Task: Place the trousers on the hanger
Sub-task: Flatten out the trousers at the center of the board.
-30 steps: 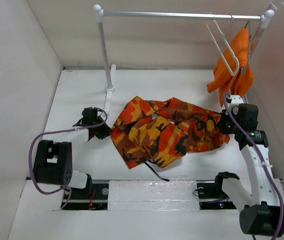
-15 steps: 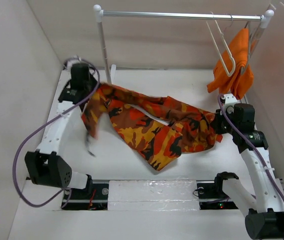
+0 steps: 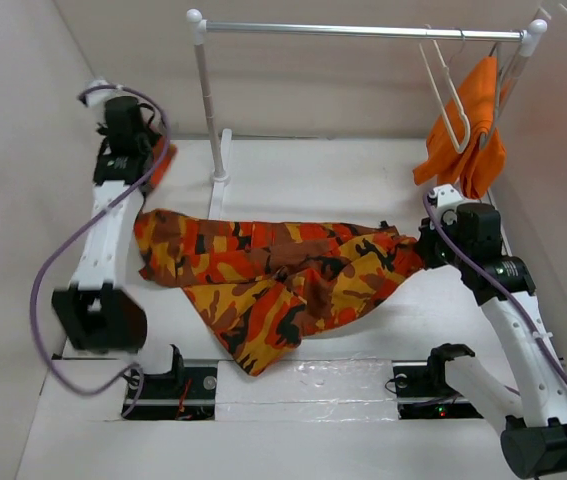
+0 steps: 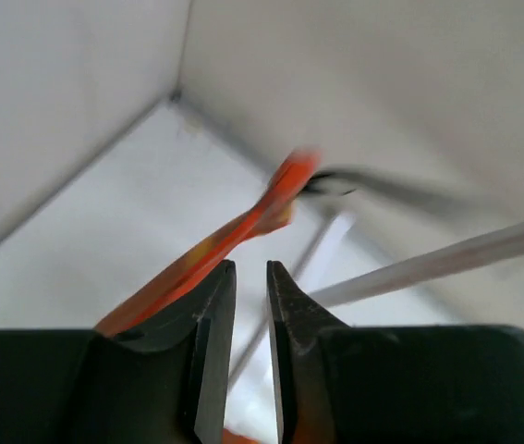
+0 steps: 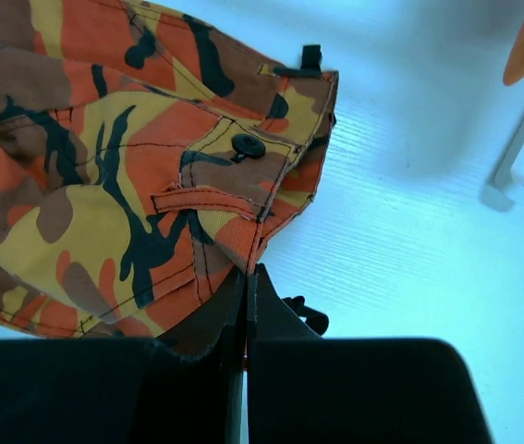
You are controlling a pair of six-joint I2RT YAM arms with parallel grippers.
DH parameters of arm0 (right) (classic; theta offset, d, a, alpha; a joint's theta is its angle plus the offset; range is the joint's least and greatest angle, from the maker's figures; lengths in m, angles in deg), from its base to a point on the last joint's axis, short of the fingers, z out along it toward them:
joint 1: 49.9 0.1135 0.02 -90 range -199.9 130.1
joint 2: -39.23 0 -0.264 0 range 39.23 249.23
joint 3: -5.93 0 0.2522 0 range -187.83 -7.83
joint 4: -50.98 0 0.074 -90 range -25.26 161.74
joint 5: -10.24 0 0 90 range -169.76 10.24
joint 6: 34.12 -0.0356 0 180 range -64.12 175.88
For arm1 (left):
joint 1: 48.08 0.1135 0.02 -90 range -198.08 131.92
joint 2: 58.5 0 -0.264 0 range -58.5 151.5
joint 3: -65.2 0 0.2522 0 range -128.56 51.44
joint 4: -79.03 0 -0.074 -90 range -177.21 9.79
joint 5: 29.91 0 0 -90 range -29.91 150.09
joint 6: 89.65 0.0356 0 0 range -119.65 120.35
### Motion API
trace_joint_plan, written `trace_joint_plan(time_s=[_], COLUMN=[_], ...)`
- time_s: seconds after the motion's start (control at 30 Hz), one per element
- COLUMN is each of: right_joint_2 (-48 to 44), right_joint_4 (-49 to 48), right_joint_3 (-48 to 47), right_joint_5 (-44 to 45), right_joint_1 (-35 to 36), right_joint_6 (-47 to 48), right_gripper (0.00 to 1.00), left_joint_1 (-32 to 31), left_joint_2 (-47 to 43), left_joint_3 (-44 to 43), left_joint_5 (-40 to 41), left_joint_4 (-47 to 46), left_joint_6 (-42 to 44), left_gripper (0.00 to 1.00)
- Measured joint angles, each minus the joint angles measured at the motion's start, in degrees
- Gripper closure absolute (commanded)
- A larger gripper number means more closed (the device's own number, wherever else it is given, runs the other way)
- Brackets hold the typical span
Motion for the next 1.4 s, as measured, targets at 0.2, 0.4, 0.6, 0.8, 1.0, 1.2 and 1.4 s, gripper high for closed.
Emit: trace_joint_plan(time_s=[0.2, 0.4, 0.6, 0.8, 1.0, 1.2, 1.4], right_joint_2=[1.1, 2.1, 2.3, 2.5, 0.3, 4.2, 9.3], right_joint_4=[1.3, 1.9, 2.4, 4.7, 9.0, 3.9, -2.4], right_joint_3=[-3.4, -3.4, 1.8, 7.1, 6.4, 2.2, 8.9], right_joint_5=[3.2, 6.5, 3.2, -8.2, -7.8, -4.1, -1.6], right_joint_1=[-0.2, -4.2, -10.3, -9.7, -9.6, -9.6, -9.6], right_joint_6=[0.9, 1.7, 1.8, 5.0, 5.4, 4.7, 3.1], right_gripper=[1.00, 1.00, 1.00, 0.62, 0.25, 0.20, 0.24], left_joint_1=[-0.3, -1.9, -5.7, -5.4, -11.6, -12.8, -12.8], left_joint_2=[21.6, 12.3, -14.9, -22.4, -21.7, -17.5, -15.6], left_joint_3=[0.7, 9.8, 28.8, 42.7, 45.4, 45.4, 47.1], left_joint_5=[-5.3, -9.2, -13.0, -19.4, -23.1, -24.4, -26.1], left_joint_4=[5.6, 8.9, 7.4, 9.5, 12.7, 11.9, 8.1], left_joint_6=[2.6, 2.5, 0.4, -1.5, -2.9, -2.7, -3.0], left_gripper=[0.44, 0.36, 0.34, 0.38, 0.35, 0.19, 0.19])
